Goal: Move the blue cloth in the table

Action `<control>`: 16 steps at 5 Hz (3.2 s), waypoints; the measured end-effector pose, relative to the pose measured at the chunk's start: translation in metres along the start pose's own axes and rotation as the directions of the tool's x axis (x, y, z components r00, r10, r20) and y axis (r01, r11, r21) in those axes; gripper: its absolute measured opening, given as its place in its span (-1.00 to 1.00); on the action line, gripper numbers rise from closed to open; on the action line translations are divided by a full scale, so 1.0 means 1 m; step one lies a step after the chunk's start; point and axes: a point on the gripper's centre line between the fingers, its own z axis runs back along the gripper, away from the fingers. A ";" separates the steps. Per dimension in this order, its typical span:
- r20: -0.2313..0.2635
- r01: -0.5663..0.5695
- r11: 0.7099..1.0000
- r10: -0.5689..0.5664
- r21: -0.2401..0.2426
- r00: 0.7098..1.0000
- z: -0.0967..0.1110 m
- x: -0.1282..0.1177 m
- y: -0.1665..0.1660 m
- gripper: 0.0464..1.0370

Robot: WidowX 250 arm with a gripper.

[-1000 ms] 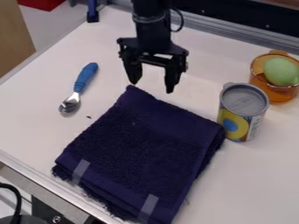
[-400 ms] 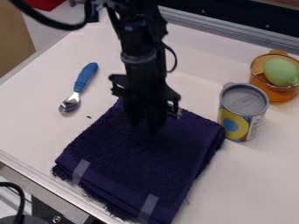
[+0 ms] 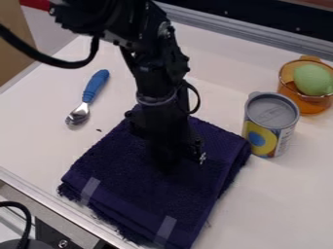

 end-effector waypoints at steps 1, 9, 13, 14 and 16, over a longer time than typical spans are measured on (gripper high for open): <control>0.036 -0.033 0.999 0.033 -0.008 0.999 -0.003 0.005 -0.001 -0.99; 0.068 -0.057 0.997 0.052 0.061 0.996 -0.012 0.010 0.058 -0.99; 0.120 -0.113 0.990 0.102 0.090 0.988 -0.011 0.069 0.061 -0.99; 0.126 -0.086 0.993 0.076 0.075 0.989 -0.013 0.081 0.060 -0.99; 0.142 -0.055 0.991 0.038 0.118 0.989 -0.015 0.113 0.062 -0.99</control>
